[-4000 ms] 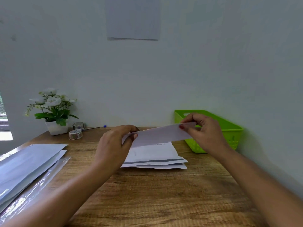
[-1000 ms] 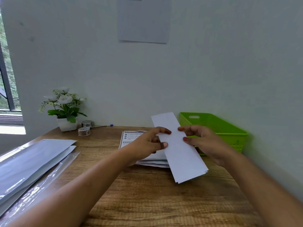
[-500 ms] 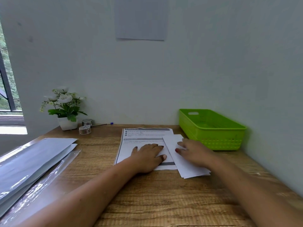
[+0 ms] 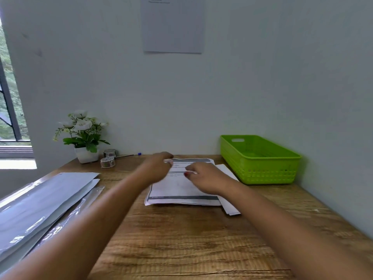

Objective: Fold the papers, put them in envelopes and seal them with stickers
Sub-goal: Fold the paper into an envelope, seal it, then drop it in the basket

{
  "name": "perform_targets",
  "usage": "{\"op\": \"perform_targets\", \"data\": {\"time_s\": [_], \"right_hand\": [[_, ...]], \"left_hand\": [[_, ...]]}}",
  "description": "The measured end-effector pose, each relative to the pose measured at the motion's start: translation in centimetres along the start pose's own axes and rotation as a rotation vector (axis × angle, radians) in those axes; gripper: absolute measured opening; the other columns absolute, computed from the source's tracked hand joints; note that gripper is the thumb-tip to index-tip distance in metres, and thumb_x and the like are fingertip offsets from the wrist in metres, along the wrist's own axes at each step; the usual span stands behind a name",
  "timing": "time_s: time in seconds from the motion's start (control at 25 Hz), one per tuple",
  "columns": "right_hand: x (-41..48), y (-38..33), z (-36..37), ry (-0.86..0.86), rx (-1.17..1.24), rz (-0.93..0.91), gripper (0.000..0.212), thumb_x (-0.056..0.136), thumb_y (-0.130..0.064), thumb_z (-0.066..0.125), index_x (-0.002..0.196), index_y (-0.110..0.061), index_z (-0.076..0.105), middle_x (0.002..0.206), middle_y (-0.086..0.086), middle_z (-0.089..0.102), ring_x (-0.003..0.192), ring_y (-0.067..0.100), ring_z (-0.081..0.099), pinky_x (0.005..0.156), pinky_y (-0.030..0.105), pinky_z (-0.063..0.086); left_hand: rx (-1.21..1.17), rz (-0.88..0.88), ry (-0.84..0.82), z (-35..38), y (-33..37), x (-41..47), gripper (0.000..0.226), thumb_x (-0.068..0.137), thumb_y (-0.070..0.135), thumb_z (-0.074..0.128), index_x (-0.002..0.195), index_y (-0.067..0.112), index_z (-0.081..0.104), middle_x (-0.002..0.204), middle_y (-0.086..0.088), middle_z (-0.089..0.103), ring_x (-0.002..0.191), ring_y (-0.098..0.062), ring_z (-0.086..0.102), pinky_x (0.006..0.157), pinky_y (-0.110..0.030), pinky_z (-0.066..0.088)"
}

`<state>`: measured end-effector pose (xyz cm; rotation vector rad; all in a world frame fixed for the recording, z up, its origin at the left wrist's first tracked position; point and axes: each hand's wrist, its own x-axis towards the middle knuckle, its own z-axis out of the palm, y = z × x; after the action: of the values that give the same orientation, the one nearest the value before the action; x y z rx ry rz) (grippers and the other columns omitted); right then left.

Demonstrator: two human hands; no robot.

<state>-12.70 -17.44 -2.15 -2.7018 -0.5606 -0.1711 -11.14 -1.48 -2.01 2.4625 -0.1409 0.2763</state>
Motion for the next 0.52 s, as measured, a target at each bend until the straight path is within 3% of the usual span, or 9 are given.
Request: {"op": "perform_targets", "data": {"time_s": [0.12, 0.28, 0.4, 0.52], "right_hand": [[1.6, -5.9, 1.6, -0.077, 0.072, -0.093, 0.043, 0.097, -0.028, 0.044, 0.138, -0.014, 0.046, 0.145, 0.009, 0.044, 0.131, 0.026, 0.043, 0.104, 0.036, 0.036], [3.7, -12.6, 4.3, -0.185, 0.124, -0.167, 0.046, 0.094, -0.024, 0.050, 0.137, -0.012, 0.046, 0.145, 0.010, 0.045, 0.131, 0.028, 0.042, 0.106, 0.037, 0.037], [4.8, -16.3, 6.9, -0.239, 0.139, -0.177, 0.045, 0.092, -0.025, 0.052, 0.135, -0.013, 0.049, 0.140, 0.012, 0.049, 0.125, 0.030, 0.048, 0.103, 0.039, 0.042], [5.6, -18.6, 9.3, -0.279, 0.121, -0.132, 0.052, 0.089, -0.034, 0.055, 0.137, -0.016, 0.045, 0.145, 0.010, 0.043, 0.132, 0.033, 0.039, 0.110, 0.050, 0.031]], "left_hand": [[0.142, -0.230, 0.066, -5.5, -4.7, 0.0, 0.037, 0.094, 0.016, 0.049, 0.130, 0.009, 0.050, 0.131, -0.013, 0.054, 0.119, -0.027, 0.049, 0.099, -0.037, 0.039], [0.260, -0.543, 0.009, -11.6, -12.5, -1.1, 0.041, 0.087, 0.014, 0.062, 0.124, -0.002, 0.054, 0.129, -0.019, 0.055, 0.116, -0.033, 0.051, 0.099, -0.038, 0.038], [0.471, -0.677, -0.058, -13.1, -15.8, -2.8, 0.066, 0.086, 0.045, 0.060, 0.133, 0.000, 0.046, 0.139, -0.015, 0.048, 0.123, -0.029, 0.048, 0.100, -0.033, 0.038], [0.477, -0.727, -0.070, -13.4, -18.0, -3.2, 0.089, 0.072, 0.068, 0.061, 0.133, 0.004, 0.048, 0.137, -0.012, 0.051, 0.122, -0.028, 0.049, 0.101, -0.033, 0.041]]}}
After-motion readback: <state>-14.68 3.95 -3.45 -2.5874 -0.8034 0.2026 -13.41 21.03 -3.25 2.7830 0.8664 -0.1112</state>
